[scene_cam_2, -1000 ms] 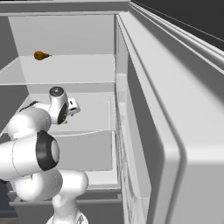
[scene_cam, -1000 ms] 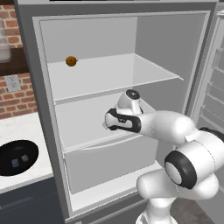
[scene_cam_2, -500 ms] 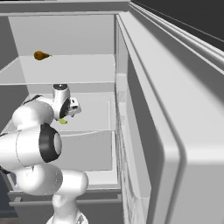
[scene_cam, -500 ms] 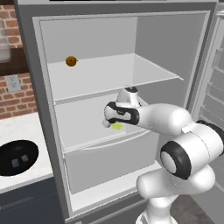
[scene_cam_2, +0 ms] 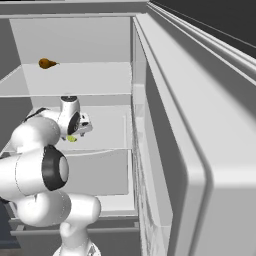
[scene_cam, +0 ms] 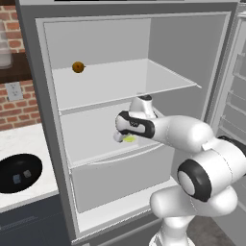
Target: Grab a lemon wedge from the fridge and one ice cube from the ice bowl, and put them in the glass of lemonade.
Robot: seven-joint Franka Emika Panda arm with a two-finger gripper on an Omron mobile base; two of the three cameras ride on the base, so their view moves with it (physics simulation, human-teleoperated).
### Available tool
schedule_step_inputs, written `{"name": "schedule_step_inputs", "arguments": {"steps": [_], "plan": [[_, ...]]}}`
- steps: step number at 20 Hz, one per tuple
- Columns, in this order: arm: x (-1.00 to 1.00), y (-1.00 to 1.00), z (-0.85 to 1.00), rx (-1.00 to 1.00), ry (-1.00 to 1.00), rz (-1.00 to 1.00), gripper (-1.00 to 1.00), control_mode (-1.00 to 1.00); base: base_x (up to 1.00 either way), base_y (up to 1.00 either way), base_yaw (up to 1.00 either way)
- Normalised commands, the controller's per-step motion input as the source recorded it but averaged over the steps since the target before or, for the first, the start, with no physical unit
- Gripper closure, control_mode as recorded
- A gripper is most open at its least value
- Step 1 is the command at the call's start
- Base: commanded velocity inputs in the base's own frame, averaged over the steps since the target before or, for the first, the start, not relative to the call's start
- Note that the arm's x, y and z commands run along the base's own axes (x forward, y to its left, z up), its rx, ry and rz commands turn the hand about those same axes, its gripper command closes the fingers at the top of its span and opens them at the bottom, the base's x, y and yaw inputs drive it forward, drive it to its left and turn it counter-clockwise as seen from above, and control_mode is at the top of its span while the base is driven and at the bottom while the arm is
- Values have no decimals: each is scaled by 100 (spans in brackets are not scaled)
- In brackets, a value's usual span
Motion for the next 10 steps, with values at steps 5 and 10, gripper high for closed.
{"name": "schedule_step_inputs", "arguments": {"steps": [5, 10], "plan": [[-13, -8, -26, 0, 0, 1, -100, -100, 0, 0, 0], [4, 0, -5, 0, -1, 0, -100, -100, 0, 0, 0]]}}
